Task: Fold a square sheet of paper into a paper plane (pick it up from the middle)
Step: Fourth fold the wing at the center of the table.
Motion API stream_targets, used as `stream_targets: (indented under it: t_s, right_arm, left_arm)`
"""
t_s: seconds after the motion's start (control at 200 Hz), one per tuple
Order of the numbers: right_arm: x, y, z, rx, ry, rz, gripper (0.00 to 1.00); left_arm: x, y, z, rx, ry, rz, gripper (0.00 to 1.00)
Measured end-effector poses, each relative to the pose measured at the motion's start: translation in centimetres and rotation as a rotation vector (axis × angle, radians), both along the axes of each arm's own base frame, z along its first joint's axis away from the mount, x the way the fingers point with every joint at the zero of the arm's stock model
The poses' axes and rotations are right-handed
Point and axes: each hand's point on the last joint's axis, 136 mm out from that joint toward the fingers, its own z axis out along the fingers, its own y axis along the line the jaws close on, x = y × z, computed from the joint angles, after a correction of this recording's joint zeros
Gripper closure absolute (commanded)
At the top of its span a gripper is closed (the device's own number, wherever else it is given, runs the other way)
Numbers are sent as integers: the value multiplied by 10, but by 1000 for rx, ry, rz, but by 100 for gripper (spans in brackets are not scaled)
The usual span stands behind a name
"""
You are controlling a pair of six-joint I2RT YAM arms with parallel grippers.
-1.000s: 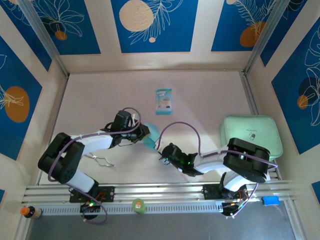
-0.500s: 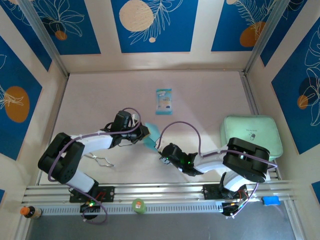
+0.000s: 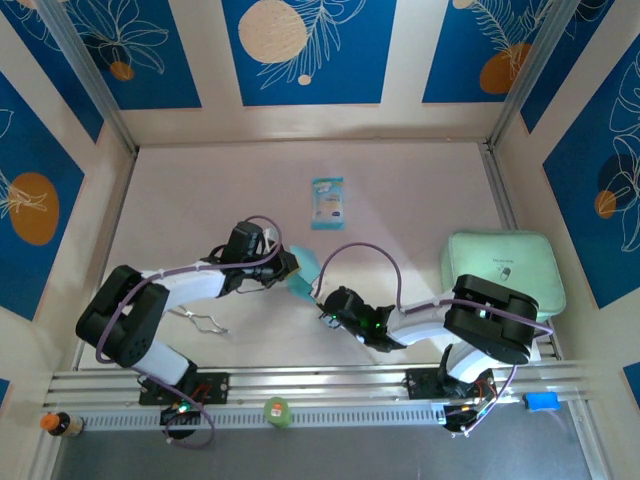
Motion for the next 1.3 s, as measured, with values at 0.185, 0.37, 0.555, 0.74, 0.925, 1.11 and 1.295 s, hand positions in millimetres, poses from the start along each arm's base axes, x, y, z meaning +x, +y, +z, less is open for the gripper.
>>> stream_targets:
  t_s: [0.185, 0.37, 0.555, 0.74, 0.925, 1.11, 1.295]
  right_arm:
    - [0, -1, -2, -6, 5, -1, 80]
    - [1, -2, -3, -7, 6, -5, 84]
    - [1, -2, -3, -7, 7, -4, 83]
    - [1, -1, -3, 0, 11, -2, 79]
    - [0, 0, -2, 2, 13, 1, 80]
    - [1, -1, -3, 6, 16, -6, 77]
    - [1, -1, -2, 10, 17, -6, 77]
  left_arm:
    - [0, 0, 0, 0, 0, 0, 97]
    - [0, 0, 0, 0, 0, 0, 97]
    - [0, 0, 0, 0, 0, 0, 97]
    - [0, 0, 0, 0, 0, 0, 97]
    - [0, 0, 0, 0, 0, 0, 97]
    - [0, 0, 0, 0, 0, 0, 97]
    - [0, 0, 0, 0, 0, 0, 97]
